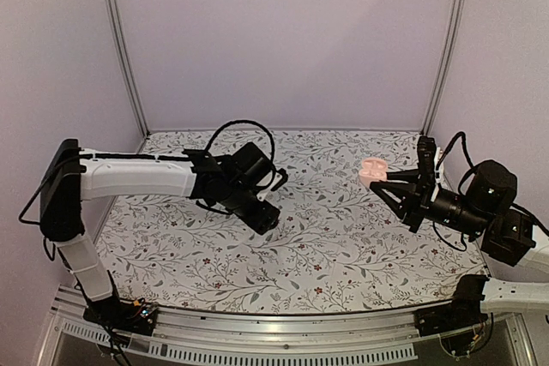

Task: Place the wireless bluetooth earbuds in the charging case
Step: Pick up the right earbud from the center of the board.

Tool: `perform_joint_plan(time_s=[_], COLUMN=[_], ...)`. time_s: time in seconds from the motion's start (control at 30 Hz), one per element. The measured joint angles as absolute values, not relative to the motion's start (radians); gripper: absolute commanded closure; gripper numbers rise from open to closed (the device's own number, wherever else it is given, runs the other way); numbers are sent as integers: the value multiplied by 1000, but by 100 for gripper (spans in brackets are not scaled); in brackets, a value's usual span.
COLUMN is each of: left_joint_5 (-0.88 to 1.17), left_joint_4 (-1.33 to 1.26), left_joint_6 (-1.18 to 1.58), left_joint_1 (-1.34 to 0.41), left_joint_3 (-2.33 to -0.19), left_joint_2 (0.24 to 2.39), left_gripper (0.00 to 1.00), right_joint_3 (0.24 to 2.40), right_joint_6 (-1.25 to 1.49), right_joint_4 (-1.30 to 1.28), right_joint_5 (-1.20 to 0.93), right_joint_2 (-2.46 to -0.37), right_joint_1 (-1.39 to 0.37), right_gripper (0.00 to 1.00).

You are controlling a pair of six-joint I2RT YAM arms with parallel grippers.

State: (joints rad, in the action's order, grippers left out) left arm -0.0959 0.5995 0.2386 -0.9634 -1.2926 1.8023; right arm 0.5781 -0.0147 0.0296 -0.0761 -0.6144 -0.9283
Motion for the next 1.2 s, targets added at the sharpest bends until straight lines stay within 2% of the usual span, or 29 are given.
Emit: perform_joint_plan(time_s=[0.07,0.1,0.33,0.53,0.7,0.93,1.2], left_joint_5=[-95,-99,-144,-55,-10,-7,1], left_joint_4=[554,525,344,404,539,752,855], left_joint_6=[208,194,149,103,68,21,-10], left_joint_1=[-963,-963,-960,-959,-959,-959,-959], left_joint_3=[-1279,-1271,-1251,-1383,-1412,-1512,-1640], left_joint_2=[1748,1715,1526,1626,1755,1952,2091], left_gripper=[2,0,0,0,10,30,41], right_joint_3=[579,580,622,628,628,628,629], right_joint_6=[-6,1,30,43,41,37,28], right_joint_4=[27,22,-32,-76,-108,-113,-119], right_joint_5=[-76,-77,-81,-72,-72,-72,-73], right_joint_2=[-614,-615,-620,-593,-595,-636,-650], right_joint_1=[-928,-928,-928,-928,-928,-928,-928], right_gripper=[100,100,99,99,100,100,100])
